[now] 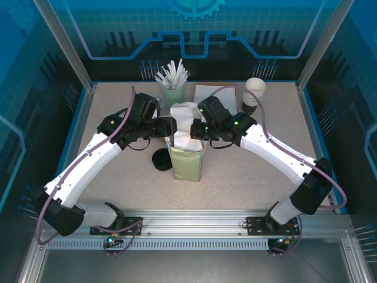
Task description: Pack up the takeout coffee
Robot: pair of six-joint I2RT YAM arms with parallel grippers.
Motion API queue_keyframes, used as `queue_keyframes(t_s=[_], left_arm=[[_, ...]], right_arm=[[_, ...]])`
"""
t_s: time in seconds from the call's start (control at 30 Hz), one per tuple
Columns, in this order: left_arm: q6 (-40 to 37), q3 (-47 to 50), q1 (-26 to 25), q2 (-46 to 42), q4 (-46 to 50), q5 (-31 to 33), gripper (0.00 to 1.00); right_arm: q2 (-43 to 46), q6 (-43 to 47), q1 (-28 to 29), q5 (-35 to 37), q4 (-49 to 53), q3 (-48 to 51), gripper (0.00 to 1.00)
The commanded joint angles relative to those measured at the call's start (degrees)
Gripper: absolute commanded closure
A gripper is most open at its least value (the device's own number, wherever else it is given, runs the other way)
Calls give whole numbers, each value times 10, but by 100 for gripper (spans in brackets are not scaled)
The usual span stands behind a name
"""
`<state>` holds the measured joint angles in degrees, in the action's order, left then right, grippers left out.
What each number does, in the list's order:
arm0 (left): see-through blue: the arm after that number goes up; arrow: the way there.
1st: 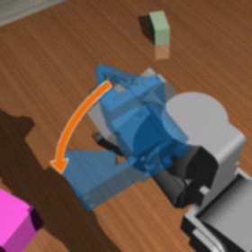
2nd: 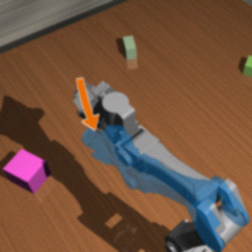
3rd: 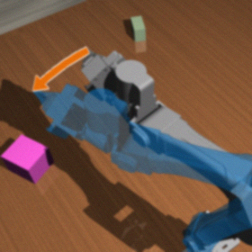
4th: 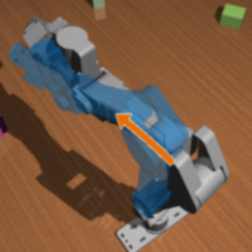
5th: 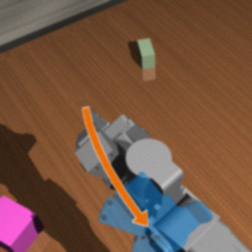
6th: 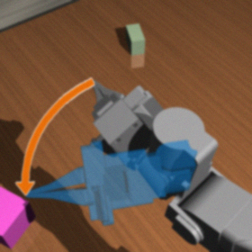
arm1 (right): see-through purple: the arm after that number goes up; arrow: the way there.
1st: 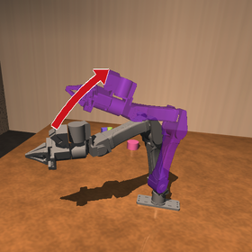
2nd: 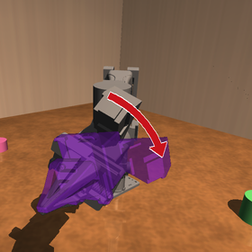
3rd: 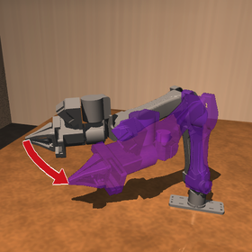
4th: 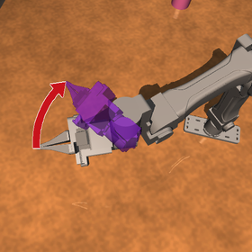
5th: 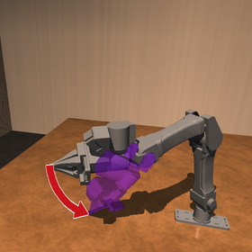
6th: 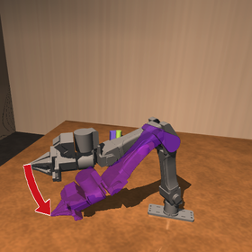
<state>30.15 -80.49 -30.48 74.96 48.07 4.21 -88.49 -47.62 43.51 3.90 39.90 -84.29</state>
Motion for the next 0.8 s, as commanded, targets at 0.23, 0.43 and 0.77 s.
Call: queue_keyframes(t_s=[0.23, 0.43, 0.77], left_arm=[[6, -5, 5, 2, -6, -11, 37], [7, -10, 4, 2, -4, -14, 37], [25, -71, 7, -30, 3, -90, 34]], right_arm=[[-48, 40, 39, 112, 128, -86, 100], [-51, 51, 47, 101, 128, -111, 88], [-37, 98, 40, 84, 159, -214, 56]])
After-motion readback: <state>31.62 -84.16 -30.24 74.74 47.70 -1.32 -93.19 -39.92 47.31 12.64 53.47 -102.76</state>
